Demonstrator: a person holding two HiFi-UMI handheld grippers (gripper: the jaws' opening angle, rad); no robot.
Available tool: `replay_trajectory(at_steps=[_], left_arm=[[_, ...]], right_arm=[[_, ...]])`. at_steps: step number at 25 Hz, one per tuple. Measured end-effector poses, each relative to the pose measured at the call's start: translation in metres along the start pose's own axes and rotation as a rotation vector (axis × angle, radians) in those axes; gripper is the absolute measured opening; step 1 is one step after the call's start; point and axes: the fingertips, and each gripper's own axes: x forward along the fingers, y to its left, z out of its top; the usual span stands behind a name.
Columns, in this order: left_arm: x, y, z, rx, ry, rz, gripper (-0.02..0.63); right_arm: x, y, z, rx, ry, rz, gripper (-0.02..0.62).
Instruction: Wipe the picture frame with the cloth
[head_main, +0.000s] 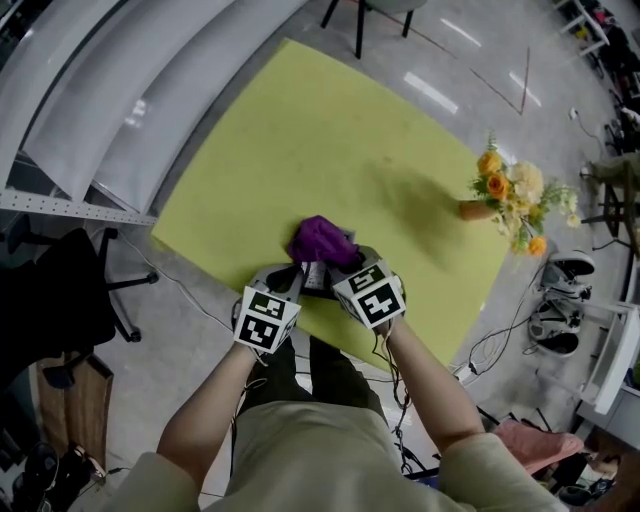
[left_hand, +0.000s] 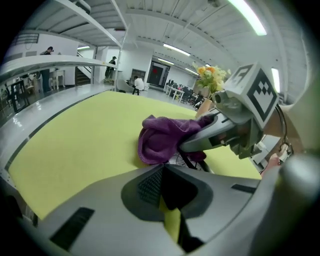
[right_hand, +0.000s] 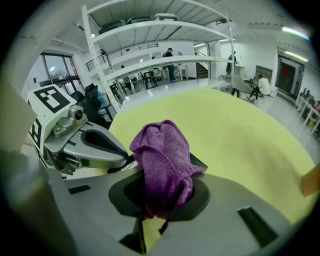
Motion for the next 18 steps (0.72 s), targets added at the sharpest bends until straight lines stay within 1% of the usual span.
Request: replay_trajectory(at_steps=[2,5,7,10,12,15,18], left_arm=[[0.0,0.001,-0.001,-0.015,-0.003,-0.006,0.008],[0.0,0.001,0.0,-0.017,0.002,-0.002,0.007],[0.0,0.001,0.0,-0.023,-0.003,-0.003,0.008],[0.0,0.001,-0.001,-0.037,-0.009,-0.009,0.008],[0.0,0.001,-0.001,-0.058,-0.004,-0.018,0.008],[-0.002,0.001,0.001,-0.07,0.002,-0.029,0.008],[-0.012,0.0,0.005,-0.088,-0.035,-0.053,0.008]], right_arm=[[-0.005,-0.004,-0.003,0.021,-0.003,-0.006,0.067],[-0.014,-0.013,-0.005,0.073,-0.018,-0.023,0.067],[-0.022,-0.022,-0.008,0.104,-0.023,-0.064,0.067],[-0.034,-0.042,-0.019,0.13,-0.002,-0.153,0.066],[-0.043,-0.052,-0.026,0.152,0.001,-0.184,0.067],[-0.062,-0.055,-0.021,0.18,-0.063,-0.195,0.066],[-0.08,-0.041,-0.004,0.192,-0.152,-0.163,0.066]])
